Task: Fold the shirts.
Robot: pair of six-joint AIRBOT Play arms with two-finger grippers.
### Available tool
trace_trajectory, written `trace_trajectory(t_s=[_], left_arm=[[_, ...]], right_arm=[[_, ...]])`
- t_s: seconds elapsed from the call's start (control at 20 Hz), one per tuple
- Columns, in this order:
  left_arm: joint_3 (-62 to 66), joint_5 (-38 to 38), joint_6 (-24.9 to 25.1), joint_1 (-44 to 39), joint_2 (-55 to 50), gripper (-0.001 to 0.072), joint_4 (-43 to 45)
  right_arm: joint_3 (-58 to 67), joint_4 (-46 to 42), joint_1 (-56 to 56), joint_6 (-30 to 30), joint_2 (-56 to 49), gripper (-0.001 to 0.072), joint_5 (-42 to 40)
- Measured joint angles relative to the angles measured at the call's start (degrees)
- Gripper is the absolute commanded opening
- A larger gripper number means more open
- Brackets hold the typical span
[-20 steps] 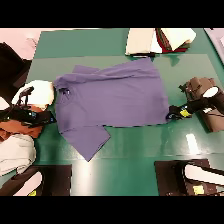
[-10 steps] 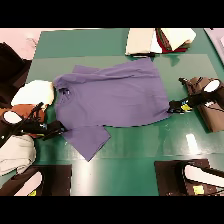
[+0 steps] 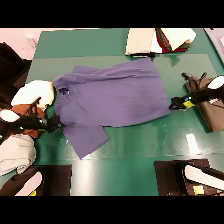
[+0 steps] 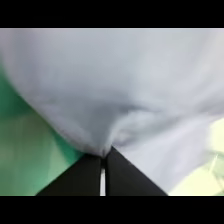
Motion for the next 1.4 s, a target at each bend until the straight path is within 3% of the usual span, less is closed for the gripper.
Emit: trace_trajectory(t_s=[0.2, 0.55, 0.75, 1.0, 1.4], left_arm=[[18.82, -1.11, 0.13, 0.00, 5.88, 0.0022, -0.50], [64.81, -0.61, 0.28, 0.00, 9.09, 0.0022, -0.31], [81.46, 0.59, -0.20, 0.00, 9.46, 0.0022, -0.02], [83.78, 0.17, -0.94, 0.00, 9.22, 0.0021, 1.05], [61.77, -6.43, -0.90, -0.02, -2.43, 0.0022, 2.05]], right_arm=[[11.37, 0.31, 0.00, 0.00, 7.72, 0.0017, -0.28], [37.79, 0.46, -2.36, 0.00, 21.05, 0.0017, -5.49], [48.30, 0.46, -6.86, 0.63, 24.44, 0.0016, -5.75], [55.69, 0.39, -9.31, 2.12, 22.29, 0.0016, -1.18], [43.32, -0.24, -1.73, 3.54, 8.74, 0.0016, 2.58]])
